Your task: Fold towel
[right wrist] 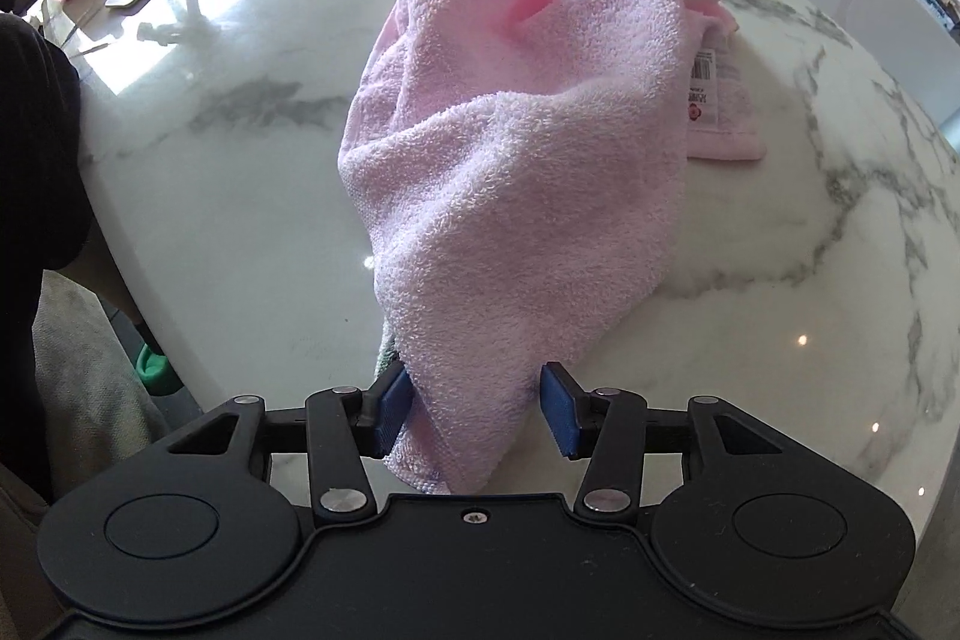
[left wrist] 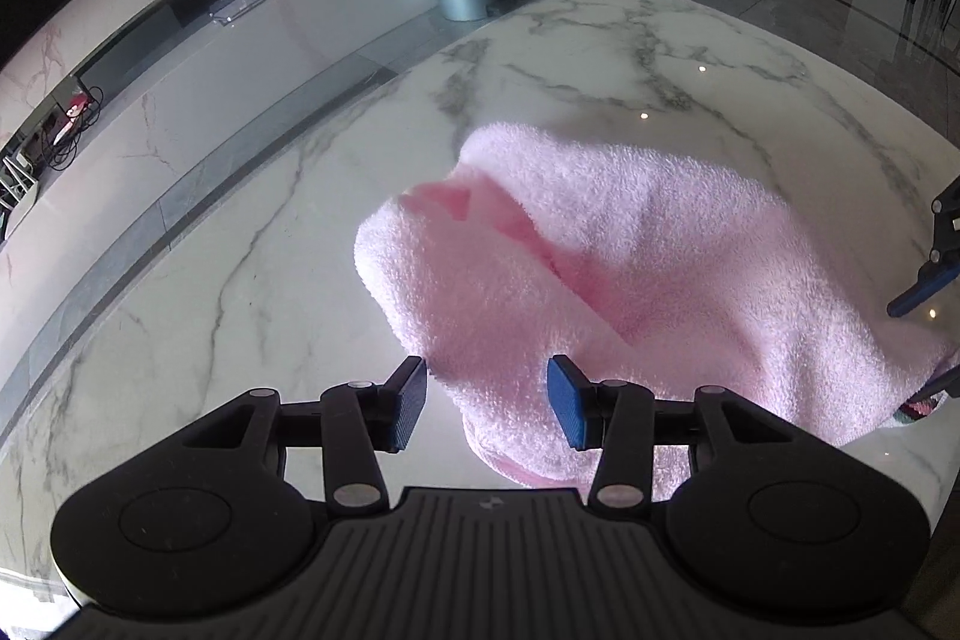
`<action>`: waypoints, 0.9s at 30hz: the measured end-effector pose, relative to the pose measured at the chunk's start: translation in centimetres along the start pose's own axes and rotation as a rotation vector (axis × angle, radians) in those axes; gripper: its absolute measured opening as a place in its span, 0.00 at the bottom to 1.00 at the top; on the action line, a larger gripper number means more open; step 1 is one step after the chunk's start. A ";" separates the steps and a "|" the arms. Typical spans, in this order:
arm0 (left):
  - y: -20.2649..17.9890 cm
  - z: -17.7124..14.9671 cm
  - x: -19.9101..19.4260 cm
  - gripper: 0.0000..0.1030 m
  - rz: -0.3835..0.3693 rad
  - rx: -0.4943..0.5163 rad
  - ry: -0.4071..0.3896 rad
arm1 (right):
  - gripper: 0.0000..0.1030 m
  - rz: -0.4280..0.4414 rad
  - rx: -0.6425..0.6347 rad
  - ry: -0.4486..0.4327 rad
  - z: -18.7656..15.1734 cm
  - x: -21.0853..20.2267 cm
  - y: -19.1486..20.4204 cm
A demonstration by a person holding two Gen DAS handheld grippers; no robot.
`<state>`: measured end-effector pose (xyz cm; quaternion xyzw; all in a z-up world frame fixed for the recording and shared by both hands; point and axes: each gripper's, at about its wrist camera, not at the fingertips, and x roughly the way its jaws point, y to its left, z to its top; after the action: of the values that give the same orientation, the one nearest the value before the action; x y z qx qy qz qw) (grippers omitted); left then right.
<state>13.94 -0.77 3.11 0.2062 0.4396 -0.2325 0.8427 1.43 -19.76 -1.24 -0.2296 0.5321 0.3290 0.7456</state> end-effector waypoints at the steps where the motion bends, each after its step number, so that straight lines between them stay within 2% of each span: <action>1: 0.5 0.4 0.5 0.43 -0.014 -0.027 0.003 | 0.42 0.007 0.002 0.001 0.1 0.1 -0.2; 3: 1.3 0.8 1.3 0.43 -0.035 -0.070 0.014 | 0.28 0.016 0.001 0.000 0.2 0.1 -0.4; 4: 1.7 0.9 1.9 0.43 -0.046 -0.099 0.026 | 0.16 0.018 0.002 0.002 0.3 0.1 -0.5; 5: 2.1 1.0 2.4 0.43 -0.057 -0.131 0.037 | 0.10 0.018 0.004 0.004 0.5 0.2 -0.7; 6: 2.5 1.0 2.8 0.42 -0.066 -0.163 0.047 | 0.10 0.018 0.006 0.007 0.6 0.3 -0.9; 7: 2.8 0.9 3.1 0.37 -0.075 -0.188 0.053 | 0.09 0.016 0.008 0.010 0.7 0.4 -1.0; 8: 3.1 0.8 3.3 0.25 -0.084 -0.208 0.056 | 0.09 0.015 0.009 0.013 0.8 0.5 -1.2; 11: 3.4 0.6 3.9 0.10 -0.112 -0.244 0.073 | 0.09 0.005 0.005 0.025 0.8 0.5 -1.4; 17: 3.4 0.1 2.3 0.08 -0.106 -0.253 0.065 | 0.05 -0.013 0.023 0.007 0.7 -0.3 -1.7; 27: 3.3 -1.0 -3.4 0.08 -0.031 -0.277 0.033 | 0.04 -0.113 0.070 -0.074 0.3 -4.7 -2.0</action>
<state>13.41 3.19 5.90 0.0849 0.4842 -0.1792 0.8522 2.03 -22.10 3.29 -0.2207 0.5018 0.2760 0.7895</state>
